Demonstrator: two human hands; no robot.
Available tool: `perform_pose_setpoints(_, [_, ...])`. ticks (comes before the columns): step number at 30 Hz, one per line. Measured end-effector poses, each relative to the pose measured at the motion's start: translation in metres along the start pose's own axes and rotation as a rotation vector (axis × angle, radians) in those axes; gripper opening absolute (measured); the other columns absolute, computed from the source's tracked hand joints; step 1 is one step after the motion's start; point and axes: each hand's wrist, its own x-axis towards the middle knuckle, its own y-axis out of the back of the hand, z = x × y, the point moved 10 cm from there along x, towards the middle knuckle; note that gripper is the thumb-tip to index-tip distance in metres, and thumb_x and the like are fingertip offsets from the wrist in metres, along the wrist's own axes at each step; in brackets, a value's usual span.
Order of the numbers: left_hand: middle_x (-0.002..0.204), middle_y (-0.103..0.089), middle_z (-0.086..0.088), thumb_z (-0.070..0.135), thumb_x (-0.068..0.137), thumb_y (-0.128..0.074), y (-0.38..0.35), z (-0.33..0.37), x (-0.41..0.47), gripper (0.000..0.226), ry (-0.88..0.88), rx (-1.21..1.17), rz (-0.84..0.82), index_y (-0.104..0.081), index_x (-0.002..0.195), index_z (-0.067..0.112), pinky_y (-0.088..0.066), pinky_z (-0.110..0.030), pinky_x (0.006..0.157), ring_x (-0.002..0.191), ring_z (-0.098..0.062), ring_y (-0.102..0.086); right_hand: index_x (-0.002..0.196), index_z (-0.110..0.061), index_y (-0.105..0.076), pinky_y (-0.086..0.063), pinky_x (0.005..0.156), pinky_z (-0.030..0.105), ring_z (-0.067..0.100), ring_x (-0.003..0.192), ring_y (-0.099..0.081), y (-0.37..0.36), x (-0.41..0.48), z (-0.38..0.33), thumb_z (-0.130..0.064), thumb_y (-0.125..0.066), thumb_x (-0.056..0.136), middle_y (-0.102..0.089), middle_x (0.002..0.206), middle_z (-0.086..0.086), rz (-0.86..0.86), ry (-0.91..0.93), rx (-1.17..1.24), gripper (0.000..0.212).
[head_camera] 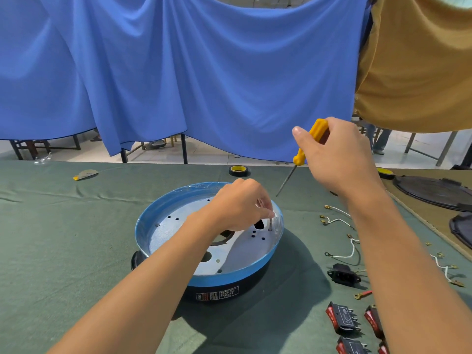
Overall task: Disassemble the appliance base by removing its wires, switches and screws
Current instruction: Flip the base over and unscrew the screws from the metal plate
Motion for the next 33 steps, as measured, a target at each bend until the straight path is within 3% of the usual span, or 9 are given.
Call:
perform_pose_setpoints(5, [0.097,-0.069,0.005,0.031,0.088,-0.068,0.016,0.001,0.001,0.012,-0.010,-0.049,0.071,-0.074,0.089,0.020,-0.050,-0.034,0.083,0.093,-0.013,-0.060,0.080,0.002,-0.050,-0.053,0.078,0.050,0.042,0.092,-0.062,-0.011,0.006,0.017,-0.025,-0.050,0.097,-0.062,0.088,0.028,-0.066,-0.082,0.121,0.032])
perform_pose_setpoints(7, [0.095,-0.068,0.007,0.031,0.088,-0.069,0.024,0.002,0.001,0.010,-0.011,-0.064,0.098,-0.074,0.086,0.022,-0.050,-0.032,0.081,0.090,-0.011,-0.060,0.088,-0.003,-0.057,-0.053,0.069,0.038,0.034,0.092,-0.063,-0.020,0.007,0.023,-0.015,-0.048,0.095,-0.064,0.082,0.015,-0.132,-0.107,0.086,0.017])
perform_pose_setpoints(10, [0.092,-0.069,0.008,0.027,0.089,-0.068,0.037,0.002,0.001,0.009,-0.011,-0.109,0.135,-0.075,0.087,0.023,-0.052,-0.032,0.079,0.088,-0.010,-0.061,0.083,-0.022,-0.065,-0.041,0.054,0.024,0.021,0.078,-0.059,-0.038,0.000,0.025,-0.012,-0.057,0.089,-0.063,0.079,-0.002,-0.318,-0.080,-0.006,0.015])
perform_pose_setpoints(14, [0.090,-0.072,0.001,0.026,0.088,-0.068,0.050,-0.001,0.002,0.010,0.016,-0.217,0.232,-0.076,0.088,0.020,-0.048,-0.022,0.071,0.088,-0.013,-0.063,0.079,-0.022,-0.074,-0.035,0.042,0.017,0.000,0.044,-0.049,-0.071,-0.024,0.028,-0.022,-0.073,0.082,-0.058,0.055,-0.014,-0.650,-0.096,-0.054,0.003])
perform_pose_setpoints(17, [0.088,-0.072,0.002,0.022,0.089,-0.068,0.052,-0.001,0.003,0.011,0.024,-0.285,0.269,-0.076,0.091,0.016,-0.046,-0.016,0.068,0.084,-0.010,-0.064,0.082,-0.012,-0.075,-0.028,0.038,0.018,0.005,0.032,-0.034,-0.082,-0.030,0.031,-0.019,-0.077,0.082,-0.058,0.060,0.000,-0.709,-0.142,-0.002,0.008])
perform_pose_setpoints(21, [0.085,-0.070,0.005,0.021,0.090,-0.066,0.047,-0.005,0.006,0.011,0.036,-0.336,0.272,-0.075,0.094,0.015,-0.048,-0.021,0.072,0.083,-0.008,-0.064,0.082,-0.012,-0.075,-0.031,0.039,0.013,-0.002,0.039,-0.044,-0.082,-0.029,0.034,-0.009,-0.073,0.084,-0.075,0.074,0.000,-0.662,-0.170,0.101,0.004])
perform_pose_setpoints(24, [0.097,-0.068,0.006,0.028,0.090,-0.066,0.041,-0.015,0.005,0.021,0.088,-0.341,0.276,-0.069,0.108,0.017,-0.048,-0.018,0.077,0.093,-0.009,-0.063,0.087,-0.015,-0.070,-0.040,0.054,0.023,0.008,0.076,-0.061,-0.077,-0.025,0.046,-0.014,-0.078,0.080,-0.074,0.082,0.001,-0.615,-0.188,0.035,0.010])
perform_pose_setpoints(28, [0.123,-0.060,0.004,0.043,0.090,-0.062,-0.002,-0.028,0.001,0.044,0.138,-0.031,0.000,-0.055,0.129,0.024,-0.048,-0.029,0.089,0.107,-0.016,-0.056,0.074,-0.012,-0.071,-0.048,0.066,0.029,0.018,0.087,-0.061,-0.075,-0.021,0.082,-0.014,-0.077,0.081,-0.073,0.081,0.005,-0.575,-0.249,-0.193,0.009])
perform_pose_setpoints(33, [0.116,-0.062,0.007,0.046,0.091,-0.058,-0.034,-0.027,-0.008,0.037,0.106,0.132,-0.184,-0.059,0.124,0.030,-0.038,-0.017,0.062,0.091,-0.012,-0.053,0.097,-0.011,-0.070,-0.055,0.087,0.043,0.033,0.094,-0.064,-0.090,-0.029,0.128,-0.021,-0.073,0.084,-0.069,0.104,0.015,-0.585,-0.352,-0.413,0.017])
